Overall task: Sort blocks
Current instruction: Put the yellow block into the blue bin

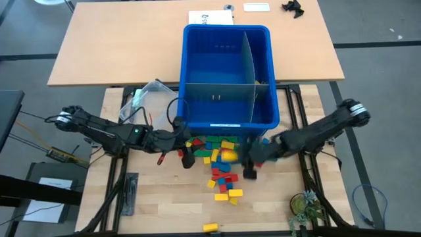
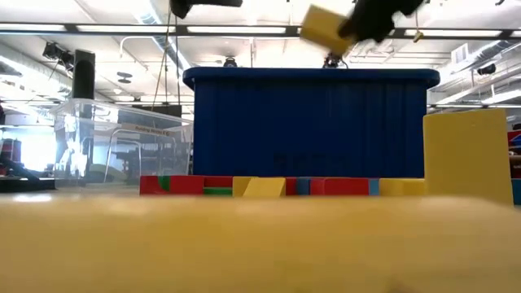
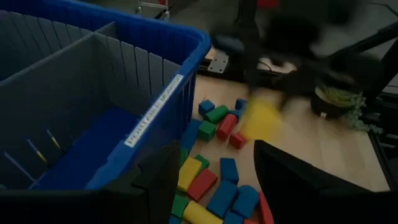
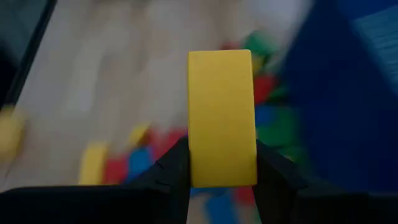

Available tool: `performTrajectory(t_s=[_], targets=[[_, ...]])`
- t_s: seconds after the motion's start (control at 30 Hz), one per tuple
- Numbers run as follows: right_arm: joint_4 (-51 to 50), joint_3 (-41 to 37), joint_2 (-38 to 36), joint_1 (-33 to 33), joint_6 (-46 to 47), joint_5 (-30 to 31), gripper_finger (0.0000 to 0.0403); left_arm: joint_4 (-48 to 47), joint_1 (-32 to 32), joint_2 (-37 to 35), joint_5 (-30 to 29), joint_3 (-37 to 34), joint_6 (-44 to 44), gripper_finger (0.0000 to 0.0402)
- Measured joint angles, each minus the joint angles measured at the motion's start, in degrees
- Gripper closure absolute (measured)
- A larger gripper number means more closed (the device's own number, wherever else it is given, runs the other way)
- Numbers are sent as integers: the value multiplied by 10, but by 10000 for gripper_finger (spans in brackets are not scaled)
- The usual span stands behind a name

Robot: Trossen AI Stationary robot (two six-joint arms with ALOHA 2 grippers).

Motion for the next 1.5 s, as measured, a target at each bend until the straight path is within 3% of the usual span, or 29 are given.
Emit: performTrajectory(t_s=[0.17, 0.27, 0.4, 0.57, 0.83, 1.1, 1.2, 1.33, 1.5], targets=[[-13, 1, -101, -100, 18, 88, 273, -13, 0, -14, -11, 11, 22, 188], [-12, 1, -137, -190, -10, 108, 273, -16, 0, -15, -18, 11, 30, 188], [-18, 1, -154, -329, -38, 95, 271, -22, 0, -17, -25, 11, 39, 188], [-18, 1, -137, -480, -47, 36, 271, -22, 0, -17, -26, 11, 45, 188], [-8, 1, -85, -602, -73, 4, 257, -21, 0, -15, 1, 11, 72, 188], [2, 8, -99, -612, -121, -12, 182, -20, 0, -15, 0, 11, 72, 188], [-32, 29, -132, -586, -121, -55, 162, -35, 0, -15, 1, 11, 68, 188], [-71, 39, -179, -504, -109, -145, 150, -109, -1, -15, 14, 11, 20, 188], [-117, 39, -202, -363, -59, -140, 152, -212, -8, -15, 55, -16, -73, 188]])
